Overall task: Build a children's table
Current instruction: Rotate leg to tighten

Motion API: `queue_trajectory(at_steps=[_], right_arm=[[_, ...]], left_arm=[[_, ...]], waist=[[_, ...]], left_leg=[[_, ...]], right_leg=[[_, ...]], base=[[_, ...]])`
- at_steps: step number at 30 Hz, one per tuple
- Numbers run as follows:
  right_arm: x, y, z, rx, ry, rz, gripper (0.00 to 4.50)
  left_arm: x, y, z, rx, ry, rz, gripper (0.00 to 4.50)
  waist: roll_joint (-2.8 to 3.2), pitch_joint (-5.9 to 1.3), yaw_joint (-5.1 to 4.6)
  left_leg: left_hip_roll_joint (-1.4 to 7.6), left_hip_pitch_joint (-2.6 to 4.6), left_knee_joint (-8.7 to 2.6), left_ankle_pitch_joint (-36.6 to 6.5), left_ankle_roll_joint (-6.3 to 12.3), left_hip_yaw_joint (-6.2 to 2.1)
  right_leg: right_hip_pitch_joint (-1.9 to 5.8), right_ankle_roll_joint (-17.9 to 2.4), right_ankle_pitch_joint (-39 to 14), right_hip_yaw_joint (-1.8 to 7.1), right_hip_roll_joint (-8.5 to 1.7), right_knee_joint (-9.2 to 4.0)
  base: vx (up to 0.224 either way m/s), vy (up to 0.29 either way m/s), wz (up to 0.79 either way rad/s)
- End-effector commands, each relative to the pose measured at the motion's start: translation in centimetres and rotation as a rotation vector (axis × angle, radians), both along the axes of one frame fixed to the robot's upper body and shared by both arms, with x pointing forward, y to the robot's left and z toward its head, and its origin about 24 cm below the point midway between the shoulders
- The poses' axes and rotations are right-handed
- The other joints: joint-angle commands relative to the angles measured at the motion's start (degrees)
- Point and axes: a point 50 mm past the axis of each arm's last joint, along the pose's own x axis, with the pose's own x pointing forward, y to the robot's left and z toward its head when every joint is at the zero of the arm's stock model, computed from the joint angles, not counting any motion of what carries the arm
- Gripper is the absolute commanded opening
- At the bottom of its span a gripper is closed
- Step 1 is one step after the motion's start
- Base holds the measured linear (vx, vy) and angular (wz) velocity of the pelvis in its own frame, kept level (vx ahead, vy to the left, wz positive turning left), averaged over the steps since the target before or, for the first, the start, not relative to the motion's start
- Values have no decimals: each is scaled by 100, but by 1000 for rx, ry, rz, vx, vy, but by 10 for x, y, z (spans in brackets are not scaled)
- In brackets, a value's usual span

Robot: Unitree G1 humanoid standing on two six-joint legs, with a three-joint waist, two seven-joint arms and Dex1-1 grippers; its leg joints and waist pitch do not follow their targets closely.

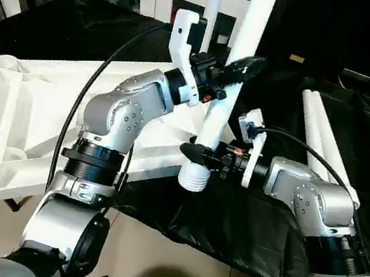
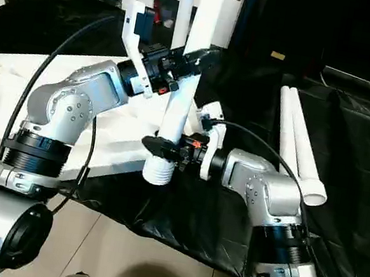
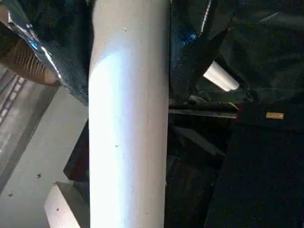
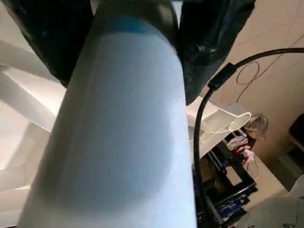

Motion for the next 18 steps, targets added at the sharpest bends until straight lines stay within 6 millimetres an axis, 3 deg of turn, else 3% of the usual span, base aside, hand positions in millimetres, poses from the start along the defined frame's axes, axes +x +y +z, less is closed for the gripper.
queue_trajectory(at_steps=[1, 4, 5, 7, 12, 14, 16, 17, 18], right_arm=[[5, -6, -2, -28, 7, -54, 190], [7, -6, -2, -20, -2, -75, 189], [7, -6, -1, -16, -7, -83, 189], [8, -6, -1, -11, -10, -97, 189], [25, -12, -3, 9, -46, -306, 189], [33, -19, -5, 1, -47, -415, 189], [38, -25, -5, -6, -56, -483, 189], [41, -29, -6, -26, -69, -523, 189], [42, -32, -6, -37, -76, -542, 189]], left_arm=[[-2, -3, 6, 7, -23, -23, 244], [-1, -2, 7, -19, -12, -22, 250], [0, -1, 8, -26, -19, -1, 279], [1, 0, 9, -35, -29, 24, 287], [9, 7, 19, -191, -76, 153, 289], [15, 12, 18, -209, -61, 219, 289], [18, 15, 15, -208, -48, 232, 289], [20, 15, 9, -150, -53, 226, 289], [21, 15, 6, -116, -57, 222, 289]], waist=[[-31, -493, 7], [-35, -496, 5], [-23, -498, 5], [-33, -497, 5], [-20, -506, 4], [12, -513, -9], [-8, -502, -20], [79, -503, -9], [47, -505, -37]], left_leg=[[190, 102, -328, -740, 41, -102], [188, 103, -328, -749, 22, -101], [189, 105, -327, -761, 17, -104], [189, 107, -327, -772, 17, -103], [184, 103, -325, -786, -43, -104], [178, 115, -322, -826, -75, -104], [165, 121, -333, -871, -102, -99], [172, 122, -336, -845, -126, -114], [160, 124, -339, -863, -117, -104]], right_leg=[[362, -970, -863, 250, -374, -351], [360, -995, -844, 245, -373, -352], [361, -1001, -834, 246, -372, -349], [363, -997, -817, 248, -372, -355], [371, -1056, -785, 243, -386, -357], [350, -1035, -807, 244, -376, -351], [355, -958, -918, 240, -362, -373], [349, -932, -877, 243, -365, -357], [345, -863, -842, 241, -339, -381]], base=[[0, 0, 0], [0, 0, 0], [0, 0, 0], [0, 0, 0], [0, 0, 0], [0, 0, 0], [0, 0, 0], [0, 0, 0], [0, 0, 0]])
